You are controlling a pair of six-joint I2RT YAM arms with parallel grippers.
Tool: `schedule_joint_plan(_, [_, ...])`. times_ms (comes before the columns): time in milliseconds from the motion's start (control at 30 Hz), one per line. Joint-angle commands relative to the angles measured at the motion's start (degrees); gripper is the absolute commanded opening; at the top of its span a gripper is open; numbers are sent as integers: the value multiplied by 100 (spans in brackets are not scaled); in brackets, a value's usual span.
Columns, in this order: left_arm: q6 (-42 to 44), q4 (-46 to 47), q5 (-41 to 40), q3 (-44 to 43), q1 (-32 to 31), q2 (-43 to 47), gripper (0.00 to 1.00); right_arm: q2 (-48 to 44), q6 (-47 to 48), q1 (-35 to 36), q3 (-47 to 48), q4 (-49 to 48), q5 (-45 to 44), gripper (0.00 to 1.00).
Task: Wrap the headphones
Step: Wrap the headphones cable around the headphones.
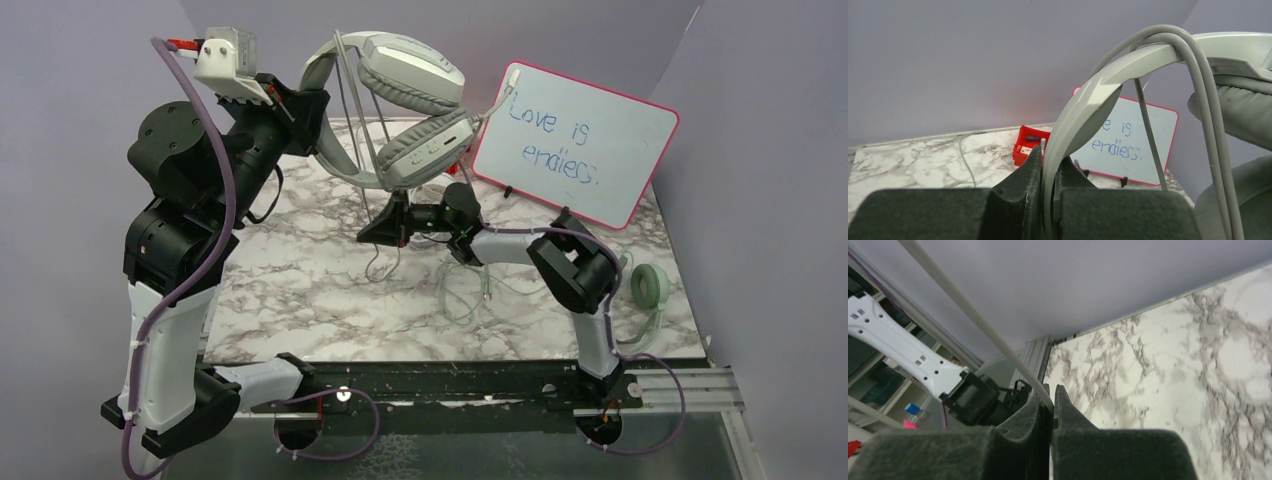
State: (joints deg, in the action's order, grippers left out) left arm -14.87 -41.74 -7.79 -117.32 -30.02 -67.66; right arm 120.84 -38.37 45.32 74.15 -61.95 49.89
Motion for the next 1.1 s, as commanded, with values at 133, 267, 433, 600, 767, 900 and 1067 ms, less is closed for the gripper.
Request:
schedule_joint_plan(133, [394,618,-994,-235,-21,322,0,-1390,242,-57,-1468,360,-147,0])
schedule_joint_plan(267, [788,617,-1559,-150,-21,264,0,-2108,-271,-49,-2402,-90,-220,1])
schedule_joint_plan(433, [1092,775,-2316,236,-21,202,0,-2948,-331,112,-2924,187,-259,1])
schedule_joint_plan(600, [1533,1123,-2736,711,-21,85,0,-3759,86,407,-2954,1427,-464,0])
schedule_joint_plan(767, [2378,1478,-3452,1237,-22,-112,0,-4735,703,538,-2837,3076,-831,0])
schedule_joint_plan(900, [3002,1821,-3923,1852,-21,-138,0,-5398,1179,554,-2582,4491,-1055,0])
schedule_joint_plan(1067, [2776,1979,-4483,2321,7,-293,0,-5792,1268,616,-2314,5050,-826,0])
